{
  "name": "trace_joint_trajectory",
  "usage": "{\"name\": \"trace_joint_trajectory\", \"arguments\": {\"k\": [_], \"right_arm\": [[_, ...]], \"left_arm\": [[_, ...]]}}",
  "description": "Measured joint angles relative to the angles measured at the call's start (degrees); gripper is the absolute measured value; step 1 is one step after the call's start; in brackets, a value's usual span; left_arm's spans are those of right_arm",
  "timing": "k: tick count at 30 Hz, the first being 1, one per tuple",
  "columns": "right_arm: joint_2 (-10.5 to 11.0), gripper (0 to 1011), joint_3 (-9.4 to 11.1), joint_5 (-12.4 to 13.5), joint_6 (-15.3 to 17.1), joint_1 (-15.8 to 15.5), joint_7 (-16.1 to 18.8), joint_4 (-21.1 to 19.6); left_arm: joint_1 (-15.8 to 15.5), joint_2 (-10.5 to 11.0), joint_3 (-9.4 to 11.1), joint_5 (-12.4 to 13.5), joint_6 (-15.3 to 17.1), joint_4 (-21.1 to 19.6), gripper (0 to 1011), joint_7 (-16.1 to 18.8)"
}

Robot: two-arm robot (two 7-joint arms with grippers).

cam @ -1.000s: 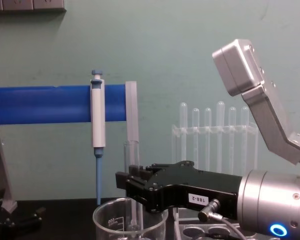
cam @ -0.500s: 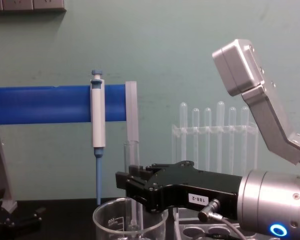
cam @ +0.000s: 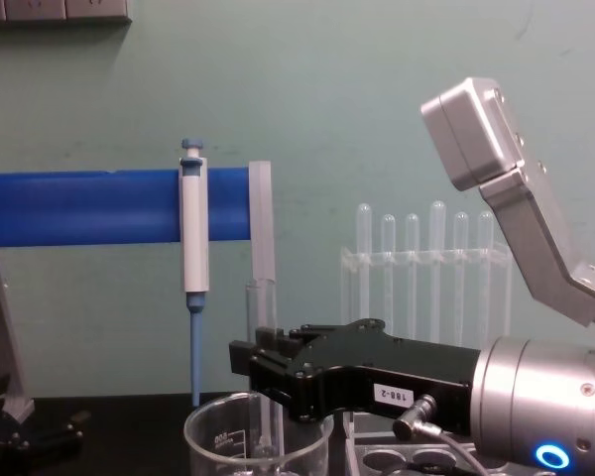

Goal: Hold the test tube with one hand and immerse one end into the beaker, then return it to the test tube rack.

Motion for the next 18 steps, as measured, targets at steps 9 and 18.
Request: {"name": "trace_joint_trajectory", "arguments": {"k": [9,18], "right_arm": [[0.0,227,0.0,0.0,0.0,0.0,0.0,0.0],[0.0,227,0.0,0.0,0.0,0.0,0.0,0.0]], "left_arm": [[0.0,0.0,0.0,0.0,0.0,0.0,1000,0.0],[0.0,0.0,0.0,0.0,0.0,0.0,1000,0.0]]}}
